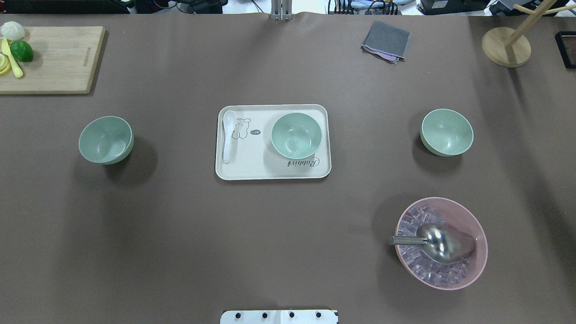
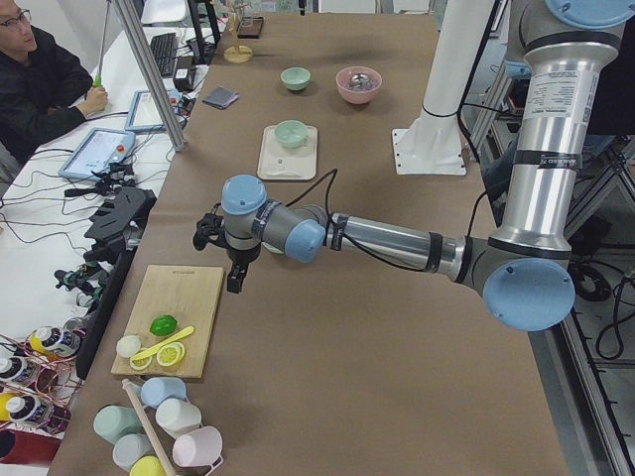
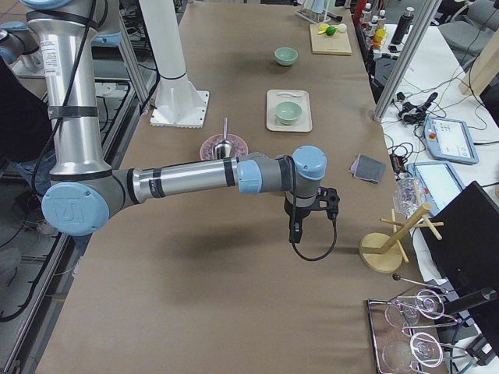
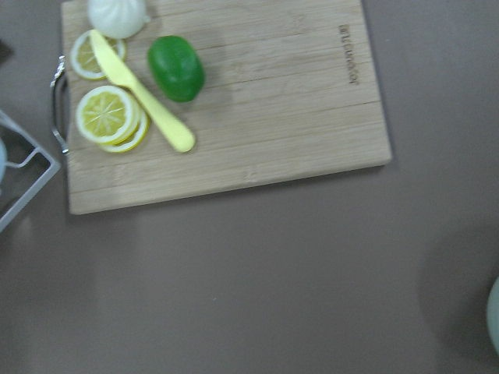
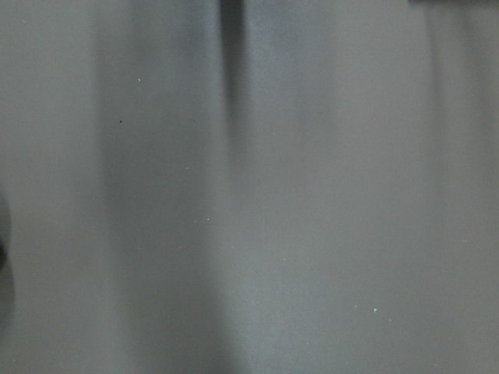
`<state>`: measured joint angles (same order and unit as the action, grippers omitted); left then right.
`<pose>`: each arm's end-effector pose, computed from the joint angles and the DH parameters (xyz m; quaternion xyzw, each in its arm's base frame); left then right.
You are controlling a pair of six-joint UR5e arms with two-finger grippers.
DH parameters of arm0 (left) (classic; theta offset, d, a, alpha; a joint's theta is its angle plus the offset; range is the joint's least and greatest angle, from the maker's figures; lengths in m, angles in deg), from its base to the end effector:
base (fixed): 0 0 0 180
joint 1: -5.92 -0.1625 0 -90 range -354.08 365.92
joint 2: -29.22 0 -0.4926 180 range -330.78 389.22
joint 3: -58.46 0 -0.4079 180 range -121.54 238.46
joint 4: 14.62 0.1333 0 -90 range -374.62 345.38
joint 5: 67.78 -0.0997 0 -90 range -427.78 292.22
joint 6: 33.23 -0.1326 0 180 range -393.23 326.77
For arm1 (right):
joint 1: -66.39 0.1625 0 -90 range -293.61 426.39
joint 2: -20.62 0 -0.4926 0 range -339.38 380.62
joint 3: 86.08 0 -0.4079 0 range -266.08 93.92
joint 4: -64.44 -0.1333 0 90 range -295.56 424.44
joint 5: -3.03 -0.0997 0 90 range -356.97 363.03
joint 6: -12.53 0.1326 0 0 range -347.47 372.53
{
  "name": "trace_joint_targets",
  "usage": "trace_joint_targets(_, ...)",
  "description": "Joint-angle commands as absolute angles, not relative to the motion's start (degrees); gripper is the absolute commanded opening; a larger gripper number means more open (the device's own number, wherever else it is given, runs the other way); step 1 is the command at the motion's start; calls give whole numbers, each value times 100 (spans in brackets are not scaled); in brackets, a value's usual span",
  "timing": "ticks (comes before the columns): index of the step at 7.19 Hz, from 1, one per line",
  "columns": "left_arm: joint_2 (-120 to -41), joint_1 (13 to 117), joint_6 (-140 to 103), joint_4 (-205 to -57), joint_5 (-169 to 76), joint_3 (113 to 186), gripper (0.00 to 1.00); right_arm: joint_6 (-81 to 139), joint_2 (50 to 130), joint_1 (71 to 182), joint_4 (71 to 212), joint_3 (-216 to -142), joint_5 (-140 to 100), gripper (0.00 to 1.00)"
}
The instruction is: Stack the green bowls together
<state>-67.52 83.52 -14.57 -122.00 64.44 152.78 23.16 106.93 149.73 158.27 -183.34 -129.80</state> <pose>0.0841 -0.5882 0.6123 0.1273 0.3977 0.0390 0.9078 -0.0201 -0.5445 0.6607 0.0024 -0.3690 0.0095 0.9294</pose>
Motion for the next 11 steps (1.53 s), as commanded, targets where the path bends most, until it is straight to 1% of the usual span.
trace_joint_targets(1,-7523,7398,-354,-12545,6441,15006,98,2447,10535,14726,15830,-18337,-13082,100)
trace_joint_targets(2,-7632,6751,-100,-12537,6041,14891,98,2579,10517,14620,15822,-18346,-13109,100)
trace_joint_targets(3,-7598,6483,277,-12597,5428,14829,98,2589,10490,14576,15813,-18346,-13109,100)
trace_joint_targets(7,-7572,6349,298,-12800,5448,14399,98,2668,10411,14497,15822,-18373,-13118,100)
trace_joint_targets(9,-7554,6017,341,-12966,5448,14389,95,2668,10358,14461,15822,-18390,-13118,100)
trace_joint_targets(10,-7519,5980,342,-13011,5457,14406,60,2668,10358,14453,15822,-18399,-13118,100)
trace_joint_targets(11,-7441,5980,290,-13020,5466,14406,32,2668,10358,14435,15822,-18399,-13118,100)
